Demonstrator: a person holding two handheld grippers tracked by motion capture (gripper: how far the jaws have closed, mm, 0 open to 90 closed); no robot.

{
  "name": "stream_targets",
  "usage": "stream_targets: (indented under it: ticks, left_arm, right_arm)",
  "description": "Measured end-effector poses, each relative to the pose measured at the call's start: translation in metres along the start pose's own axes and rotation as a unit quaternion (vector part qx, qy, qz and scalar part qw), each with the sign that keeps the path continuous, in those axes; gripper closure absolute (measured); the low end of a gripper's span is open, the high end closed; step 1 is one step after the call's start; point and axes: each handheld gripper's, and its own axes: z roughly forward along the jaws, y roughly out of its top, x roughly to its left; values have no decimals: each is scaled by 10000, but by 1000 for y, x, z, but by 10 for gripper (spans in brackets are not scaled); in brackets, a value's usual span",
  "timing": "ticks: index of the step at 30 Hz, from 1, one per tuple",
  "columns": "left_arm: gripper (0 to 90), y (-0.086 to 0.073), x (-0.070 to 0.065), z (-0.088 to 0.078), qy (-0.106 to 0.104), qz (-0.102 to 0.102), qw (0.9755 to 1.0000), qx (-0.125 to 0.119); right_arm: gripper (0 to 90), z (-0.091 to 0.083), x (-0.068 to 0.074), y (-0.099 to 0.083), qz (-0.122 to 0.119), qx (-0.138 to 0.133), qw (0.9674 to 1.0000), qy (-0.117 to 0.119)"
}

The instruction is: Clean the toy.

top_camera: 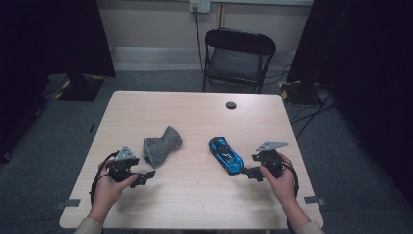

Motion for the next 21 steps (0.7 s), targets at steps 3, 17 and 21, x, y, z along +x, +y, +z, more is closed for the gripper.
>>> stream_targets:
  ticks: [3, 17, 21]
  left_arm:
    - [175, -3, 0, -1, -14, -17, 10000, -24]
    - [174, -12, -1, -7, -69, -45, 10000, 1]
    - [174, -14, -1, -10, -81, -19, 10000, 7]
  right_arm:
    - [181, -2, 0, -3, -25, 21, 10000, 0]
    - [181, -8, 3, -11, -123, 48, 9999, -13]
    - [179, -11, 2, -14, -127, 45, 9999, -20]
